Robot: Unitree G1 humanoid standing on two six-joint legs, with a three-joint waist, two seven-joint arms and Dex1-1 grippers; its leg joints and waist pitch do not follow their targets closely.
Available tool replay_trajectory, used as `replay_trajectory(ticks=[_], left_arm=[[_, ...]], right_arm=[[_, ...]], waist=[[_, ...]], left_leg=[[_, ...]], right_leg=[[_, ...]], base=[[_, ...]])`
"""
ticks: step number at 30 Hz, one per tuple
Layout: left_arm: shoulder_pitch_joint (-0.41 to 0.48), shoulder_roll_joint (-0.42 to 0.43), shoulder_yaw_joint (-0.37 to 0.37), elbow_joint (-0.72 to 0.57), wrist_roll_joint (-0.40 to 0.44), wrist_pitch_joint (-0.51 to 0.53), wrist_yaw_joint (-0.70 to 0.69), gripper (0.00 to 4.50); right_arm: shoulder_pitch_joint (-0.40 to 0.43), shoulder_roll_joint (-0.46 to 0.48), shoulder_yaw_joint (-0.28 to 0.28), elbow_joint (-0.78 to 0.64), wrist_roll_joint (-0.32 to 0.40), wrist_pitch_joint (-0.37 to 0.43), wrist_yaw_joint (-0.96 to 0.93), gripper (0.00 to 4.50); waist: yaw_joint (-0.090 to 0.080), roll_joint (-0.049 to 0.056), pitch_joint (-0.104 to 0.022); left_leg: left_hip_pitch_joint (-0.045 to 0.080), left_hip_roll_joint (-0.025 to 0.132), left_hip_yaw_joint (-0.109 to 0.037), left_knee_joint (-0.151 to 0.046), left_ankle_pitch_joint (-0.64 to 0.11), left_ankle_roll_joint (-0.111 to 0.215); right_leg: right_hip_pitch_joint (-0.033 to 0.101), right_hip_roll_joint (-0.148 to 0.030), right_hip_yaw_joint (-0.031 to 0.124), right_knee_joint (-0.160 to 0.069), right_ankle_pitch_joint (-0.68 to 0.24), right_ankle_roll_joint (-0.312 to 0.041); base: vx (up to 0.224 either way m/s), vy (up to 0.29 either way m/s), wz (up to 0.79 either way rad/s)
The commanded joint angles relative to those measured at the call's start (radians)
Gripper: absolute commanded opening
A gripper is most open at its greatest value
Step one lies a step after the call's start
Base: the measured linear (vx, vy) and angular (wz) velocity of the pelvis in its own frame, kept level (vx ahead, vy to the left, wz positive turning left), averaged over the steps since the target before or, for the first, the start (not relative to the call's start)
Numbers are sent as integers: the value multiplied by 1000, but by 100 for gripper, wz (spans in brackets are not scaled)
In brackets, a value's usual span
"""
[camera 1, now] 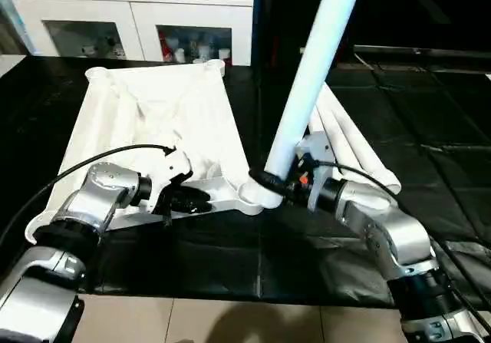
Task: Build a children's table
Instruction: Insert table leg to table base
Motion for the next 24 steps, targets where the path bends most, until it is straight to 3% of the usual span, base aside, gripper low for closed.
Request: replay_trajectory(ticks=[1, 2, 4, 9, 16, 22, 24], left_arm=[[-20, 4, -6, 16, 20, -12, 2, 43], [-22, 6, -8, 26, 29, -19, 5, 38], [-19, 13, -12, 38, 43, -33, 5, 12], [-2, 17, -2, 12, 37, -41, -17, 0], [42, 21, 19, -53, 15, -27, -38, 0], [73, 19, 29, -83, 10, -19, -35, 0], [78, 17, 35, -93, 10, -7, -28, 0]], right_arm=[[-14, -3, -1, -18, -4, -2, 3, 193], [-19, -1, 1, -10, -5, -4, 4, 193], [-31, 5, 8, 16, -14, -10, 4, 193], [-65, 27, 11, 68, -19, 5, -8, 193], [-100, 58, 14, 148, -34, -56, -6, 193], [-111, 84, 25, 206, -47, -104, 21, 193], [-116, 89, 33, 222, -52, -108, 29, 193]], waist=[[6, 20, -72], [7, 14, -72], [7, 17, -71], [4, 16, -70], [4, 12, -75], [4, 11, -70], [2, 3, -70]], left_leg=[[8, 20, 3, -69, -136, -25], [8, 20, 4, -70, -135, -23], [7, 21, 3, -70, -137, -24], [8, 22, 3, -72, -152, -30], [6, 23, 5, -68, -95, -8], [8, 24, 7, -72, -124, -6], [7, 24, 7, -73, -128, -6]], right_leg=[[71, -68, 41, -59, 36, -250], [71, -68, 41, -60, 31, -250], [70, -69, 42, -60, 21, -249], [68, -72, 42, -62, -16, -247], [69, -71, 40, -51, 94, -269], [66, -73, 41, -58, 23, -261], [67, -72, 41, -58, 7, -257]], base=[[0, 0, 0], [0, 0, 0], [0, 0, 0], [0, 0, 0], [0, 0, 0], [0, 0, 0], [0, 0, 0]])
